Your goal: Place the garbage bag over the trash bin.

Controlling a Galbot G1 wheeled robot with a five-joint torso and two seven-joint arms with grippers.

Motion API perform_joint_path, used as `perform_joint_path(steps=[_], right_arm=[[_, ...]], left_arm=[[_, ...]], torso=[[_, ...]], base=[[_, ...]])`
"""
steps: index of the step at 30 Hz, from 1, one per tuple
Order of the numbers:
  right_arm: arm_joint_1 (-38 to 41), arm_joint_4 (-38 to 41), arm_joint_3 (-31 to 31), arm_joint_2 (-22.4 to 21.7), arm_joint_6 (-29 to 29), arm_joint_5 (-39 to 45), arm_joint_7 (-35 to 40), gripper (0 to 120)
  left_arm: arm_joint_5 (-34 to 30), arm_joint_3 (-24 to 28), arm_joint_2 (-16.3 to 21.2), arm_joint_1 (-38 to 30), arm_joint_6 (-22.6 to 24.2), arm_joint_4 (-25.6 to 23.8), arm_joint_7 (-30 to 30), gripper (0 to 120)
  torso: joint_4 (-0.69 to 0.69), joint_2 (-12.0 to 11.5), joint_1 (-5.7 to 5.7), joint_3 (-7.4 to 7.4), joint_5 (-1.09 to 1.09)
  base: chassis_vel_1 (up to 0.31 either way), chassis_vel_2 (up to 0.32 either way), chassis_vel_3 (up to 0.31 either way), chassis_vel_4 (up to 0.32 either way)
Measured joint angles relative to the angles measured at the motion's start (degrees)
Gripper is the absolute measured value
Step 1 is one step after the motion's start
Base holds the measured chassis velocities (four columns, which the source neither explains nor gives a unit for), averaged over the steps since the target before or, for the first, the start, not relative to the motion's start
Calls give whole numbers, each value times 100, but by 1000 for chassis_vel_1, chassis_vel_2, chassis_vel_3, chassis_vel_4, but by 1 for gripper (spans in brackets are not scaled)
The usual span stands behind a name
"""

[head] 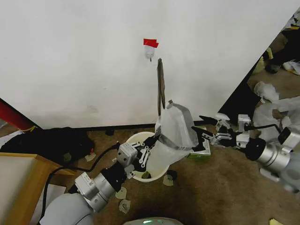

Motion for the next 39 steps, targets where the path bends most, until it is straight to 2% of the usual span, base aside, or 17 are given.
perform_joint_path(steps=[4,5,10,13,20,21,26,36,39], right_arm=[[140,45,-347,59,44,256,142,81],[140,45,-347,59,44,256,142,81],[244,-24,-440,80,108,291,93,59],[299,-50,-478,89,160,321,48,52],[470,-184,-581,78,276,311,-324,21],[470,-184,-581,78,276,311,-324,21],[533,-379,-500,17,307,-430,-718,2],[989,-685,-129,-76,483,-929,-1294,0],[1238,-705,-94,-148,523,-894,-1264,0]], left_arm=[[192,93,14,-129,-176,0,72,0],[192,93,14,-129,-176,0,72,0],[342,144,18,-157,-292,11,91,0],[373,146,20,-158,-322,53,91,0],[498,150,23,-153,-458,245,77,0],[498,150,23,-153,-458,245,77,0],[506,149,8,-162,-489,308,51,0],[515,170,-7,-117,-612,329,-58,0],[549,194,-22,-80,-750,370,-71,12]], torso=[[0,0,1,0,2],[0,0,1,0,2],[0,0,1,0,2],[0,0,1,0,2],[0,0,1,0,1],[0,0,1,0,1],[1,0,1,0,2],[0,0,0,0,2],[1,0,1,0,1]], base=[[0,0,0,0],[0,0,0,0],[0,0,0,0],[0,0,0,0],[0,0,0,0],[0,0,0,0],[0,0,0,0],[0,0,0,0],[0,0,0,0]])
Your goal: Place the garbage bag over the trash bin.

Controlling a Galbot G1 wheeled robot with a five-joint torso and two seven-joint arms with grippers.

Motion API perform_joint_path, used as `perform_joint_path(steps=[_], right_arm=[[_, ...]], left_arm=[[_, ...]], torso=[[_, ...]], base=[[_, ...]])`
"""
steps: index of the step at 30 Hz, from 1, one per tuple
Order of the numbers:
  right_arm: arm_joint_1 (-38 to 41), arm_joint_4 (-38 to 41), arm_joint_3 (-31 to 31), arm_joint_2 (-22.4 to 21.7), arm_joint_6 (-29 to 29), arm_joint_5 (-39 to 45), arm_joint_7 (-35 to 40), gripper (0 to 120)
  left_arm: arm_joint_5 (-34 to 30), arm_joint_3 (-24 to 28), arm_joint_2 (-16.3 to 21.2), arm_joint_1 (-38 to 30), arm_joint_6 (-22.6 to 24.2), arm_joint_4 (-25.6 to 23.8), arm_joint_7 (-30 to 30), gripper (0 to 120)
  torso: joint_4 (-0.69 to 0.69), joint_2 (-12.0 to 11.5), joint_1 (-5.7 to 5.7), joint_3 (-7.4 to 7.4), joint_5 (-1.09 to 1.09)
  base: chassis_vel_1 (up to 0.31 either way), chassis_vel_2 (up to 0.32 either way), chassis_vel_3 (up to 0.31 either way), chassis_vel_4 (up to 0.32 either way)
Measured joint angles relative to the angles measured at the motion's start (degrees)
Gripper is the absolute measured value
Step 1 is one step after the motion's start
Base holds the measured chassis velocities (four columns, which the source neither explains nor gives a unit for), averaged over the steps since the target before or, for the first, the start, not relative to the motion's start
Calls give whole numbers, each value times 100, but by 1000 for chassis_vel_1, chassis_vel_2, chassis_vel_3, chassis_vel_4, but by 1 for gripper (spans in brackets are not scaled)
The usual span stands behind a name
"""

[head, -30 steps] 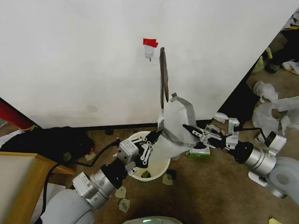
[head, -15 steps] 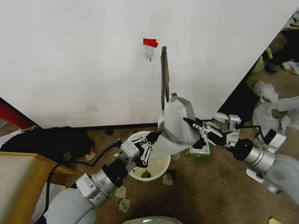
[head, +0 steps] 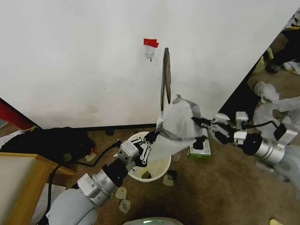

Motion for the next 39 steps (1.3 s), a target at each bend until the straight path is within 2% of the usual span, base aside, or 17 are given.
perform_joint_path(steps=[2,3,6,10,11,14,16,18,19,24,28,31,39], right_arm=[[150,-12,-3,-65,16,39,25,0],[150,-12,-3,-65,16,39,25,0],[415,-109,-59,-156,28,72,34,0],[690,-267,-138,-193,28,94,33,0],[690,-267,-138,-193,28,94,33,0],[735,-316,-174,-175,29,50,11,0],[713,-317,-222,-134,29,-15,-26,0],[693,-317,-245,-114,30,-56,-45,0],[671,-311,-269,-97,30,-102,-63,0],[625,-241,-390,-38,54,-369,-76,0],[629,-206,-505,-9,91,-511,-3,0],[633,-140,-723,87,138,-656,156,0],[630,-170,-805,173,182,-754,235,0]], left_arm=[[31,7,-14,27,-90,18,-2,19],[31,7,-14,27,-90,18,-2,19],[119,-14,-8,98,-198,57,-19,33],[415,-77,24,254,-173,85,-361,47],[415,-77,24,254,-173,85,-361,47],[592,-200,-94,360,268,-158,-923,63],[365,-259,-178,369,434,-323,-1059,71],[176,-280,-194,356,503,-348,-1103,72],[6,-297,-193,328,563,-361,-1139,78],[-598,-321,-1,299,707,-364,-1234,97],[-766,-307,114,314,680,-364,-1214,100],[-776,-327,267,214,291,-368,-968,100],[-769,-331,335,167,267,-369,-938,100]], torso=[[0,0,0,0,0],[0,0,0,0,0],[-1,0,0,0,1],[0,0,0,0,1],[0,0,0,0,1],[-1,0,0,0,0],[1,0,0,0,3],[0,0,0,0,2],[0,0,-1,0,1],[-1,0,-1,0,1],[-1,0,-1,0,0],[-1,0,-1,0,0],[0,0,-1,0,0]], base=[[0,0,0,0],[0,0,0,0],[0,0,0,0],[0,0,0,0],[0,0,0,0],[0,0,0,0],[0,0,0,0],[0,0,0,0],[0,0,0,0],[0,0,0,0],[0,0,0,0],[0,0,0,0],[0,0,0,0]])
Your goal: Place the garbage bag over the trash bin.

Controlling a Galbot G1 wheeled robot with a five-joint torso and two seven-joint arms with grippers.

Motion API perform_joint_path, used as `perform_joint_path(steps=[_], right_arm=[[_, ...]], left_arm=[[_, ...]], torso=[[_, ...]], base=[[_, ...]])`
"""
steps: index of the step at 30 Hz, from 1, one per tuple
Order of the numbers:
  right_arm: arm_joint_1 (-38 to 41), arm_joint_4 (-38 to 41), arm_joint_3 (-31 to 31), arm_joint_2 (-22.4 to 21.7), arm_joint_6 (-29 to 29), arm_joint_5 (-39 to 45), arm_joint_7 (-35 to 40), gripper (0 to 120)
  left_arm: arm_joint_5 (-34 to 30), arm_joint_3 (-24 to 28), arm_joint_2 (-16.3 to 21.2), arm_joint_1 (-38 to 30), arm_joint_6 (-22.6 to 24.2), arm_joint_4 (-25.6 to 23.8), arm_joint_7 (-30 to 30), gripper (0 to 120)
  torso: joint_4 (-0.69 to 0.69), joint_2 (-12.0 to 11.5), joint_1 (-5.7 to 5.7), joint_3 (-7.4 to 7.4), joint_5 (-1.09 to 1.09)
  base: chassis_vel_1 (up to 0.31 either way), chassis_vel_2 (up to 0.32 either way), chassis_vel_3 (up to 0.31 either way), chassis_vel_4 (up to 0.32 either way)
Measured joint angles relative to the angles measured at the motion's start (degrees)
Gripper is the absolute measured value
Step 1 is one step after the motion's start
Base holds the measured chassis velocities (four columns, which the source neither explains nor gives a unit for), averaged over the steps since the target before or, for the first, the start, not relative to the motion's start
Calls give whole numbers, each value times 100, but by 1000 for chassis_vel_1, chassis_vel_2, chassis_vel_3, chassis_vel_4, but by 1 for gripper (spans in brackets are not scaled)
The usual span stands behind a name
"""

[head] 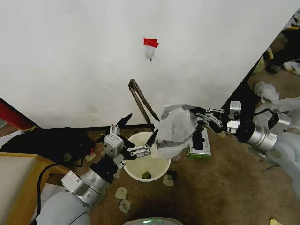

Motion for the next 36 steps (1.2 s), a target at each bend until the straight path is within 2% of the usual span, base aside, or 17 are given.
perform_joint_path(steps=[4,9,12,15,16,19,23,24,27,28,30,34,36], right_arm=[[1,16,-59,5,42,-10,239,0],[-41,54,-139,67,68,-54,401,0],[-60,68,-160,120,82,-93,399,0],[-11,71,-203,172,90,-120,429,0],[-11,71,-203,172,90,-120,429,0],[-1,63,-262,228,113,-254,538,0],[-12,53,-311,271,124,-355,590,0],[-23,50,-342,308,130,-406,607,0],[-10,44,-484,448,194,-484,746,0],[23,44,-587,499,271,-474,887,0],[41,43,-644,520,325,-451,973,0],[157,54,-937,627,657,-128,1310,0],[197,64,-1027,661,719,-23,1405,0]], left_arm=[[-45,-11,-2,-104,55,-2,-52,100],[-394,-232,89,-452,467,-16,-291,100],[-781,-321,280,-798,467,415,-156,100],[-1556,-228,491,-1311,204,1260,269,100],[-1556,-228,491,-1311,204,1260,269,100],[-2136,-309,555,-1818,171,1538,653,100],[-2321,-496,556,-2130,395,1540,738,100],[-2358,-642,558,-2268,582,1520,795,100],[-2011,-1157,644,-2447,1068,1524,1178,100],[-1672,-1375,739,-2397,1261,1615,1614,100],[-1477,-1453,797,-2334,1320,1655,1822,100],[-590,-1602,1034,-2015,1424,1739,2610,100],[-514,-1577,1079,-1990,1376,1766,2702,100]], torso=[[0,0,0,0,0],[0,0,0,0,-1],[0,0,0,-1,1],[1,0,2,0,-2],[1,0,2,0,-2],[0,-1,2,0,-2],[-2,0,1,0,1],[-3,0,2,0,1],[0,0,1,0,1],[0,0,1,0,0],[0,0,1,0,0],[2,0,0,0,-1],[1,0,0,0,-1]], base=[[0,0,0,0],[0,0,0,0],[0,0,0,0],[0,0,0,0],[0,0,0,0],[0,0,0,0],[0,0,0,0],[0,0,0,0],[0,0,0,0],[0,0,0,0],[0,0,0,0],[0,0,0,0],[0,0,0,0]])
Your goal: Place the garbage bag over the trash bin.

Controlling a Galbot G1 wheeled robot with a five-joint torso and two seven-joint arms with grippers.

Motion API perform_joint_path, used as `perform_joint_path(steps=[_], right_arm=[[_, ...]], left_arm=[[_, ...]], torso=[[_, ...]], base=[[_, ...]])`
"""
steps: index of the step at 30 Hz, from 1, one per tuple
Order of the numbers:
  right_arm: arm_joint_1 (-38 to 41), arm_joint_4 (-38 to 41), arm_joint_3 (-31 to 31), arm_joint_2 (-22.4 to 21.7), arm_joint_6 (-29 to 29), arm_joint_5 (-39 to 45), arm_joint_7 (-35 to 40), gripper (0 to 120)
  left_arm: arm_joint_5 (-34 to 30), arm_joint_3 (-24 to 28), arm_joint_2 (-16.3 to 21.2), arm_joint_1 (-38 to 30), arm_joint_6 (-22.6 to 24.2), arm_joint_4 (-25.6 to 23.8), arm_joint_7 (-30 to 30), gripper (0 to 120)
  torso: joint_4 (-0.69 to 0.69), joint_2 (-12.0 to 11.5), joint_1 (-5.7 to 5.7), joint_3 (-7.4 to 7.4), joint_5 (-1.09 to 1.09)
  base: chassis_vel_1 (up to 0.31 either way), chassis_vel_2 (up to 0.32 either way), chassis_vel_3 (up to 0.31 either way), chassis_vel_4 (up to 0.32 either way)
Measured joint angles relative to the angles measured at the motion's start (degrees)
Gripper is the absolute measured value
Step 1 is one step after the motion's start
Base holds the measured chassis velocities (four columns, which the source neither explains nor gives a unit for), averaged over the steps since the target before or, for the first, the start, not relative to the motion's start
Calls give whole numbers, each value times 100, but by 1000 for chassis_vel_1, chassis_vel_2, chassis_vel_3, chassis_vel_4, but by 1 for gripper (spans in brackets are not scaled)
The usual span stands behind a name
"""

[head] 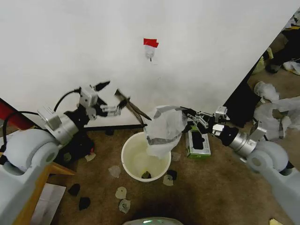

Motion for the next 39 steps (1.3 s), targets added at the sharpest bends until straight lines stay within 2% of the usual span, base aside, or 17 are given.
perform_joint_path(steps=[4,8,10,13,15,18,21,23,25,28,35,39], right_arm=[[248,-16,-361,155,170,180,287,0],[380,-114,-547,242,212,98,342,0],[422,-191,-580,275,218,-80,385,0],[430,-304,-576,292,219,-364,424,0],[427,-317,-579,292,220,-393,433,0],[414,-328,-620,292,220,-444,412,0],[422,-328,-633,298,217,-475,317,0],[448,-326,-640,304,212,-508,194,0],[471,-315,-658,307,208,-545,115,0],[457,-269,-666,318,205,-553,67,0],[328,-140,-596,331,209,-590,-103,0],[249,-27,-592,346,204,-666,-153,0]], left_arm=[[-8,194,132,111,-382,75,343,100],[-74,194,100,208,-501,57,414,100],[-101,-34,-11,274,-505,-13,376,100],[-137,-745,-265,444,-323,-321,290,100],[-193,-924,-315,466,-265,-441,277,100],[-654,-1116,-323,454,-136,-895,211,100],[-1014,-982,-278,452,-120,-1182,71,100],[-1291,-771,-260,455,-119,-1388,-400,100],[-1539,-469,-262,429,5,-1491,-1168,100],[-1589,20,-270,334,122,-1446,-1603,100],[-1050,515,-204,275,61,-1075,-1635,100],[-509,659,-178,318,-65,-861,-1295,100]], torso=[[-2,0,0,0,0],[-1,0,0,0,1],[-2,0,1,0,0],[-1,0,0,0,1],[2,0,0,0,1],[0,0,0,0,2],[-2,0,0,0,2],[-2,0,0,0,3],[0,0,0,0,3],[0,0,0,0,1],[-2,0,1,0,2],[0,0,0,0,2]], base=[[0,0,0,0],[0,0,0,0],[0,0,0,0],[0,0,0,0],[0,0,0,0],[0,0,0,0],[0,0,0,0],[0,0,0,0],[0,0,0,0],[0,0,0,0],[0,0,0,0],[0,0,0,0]])
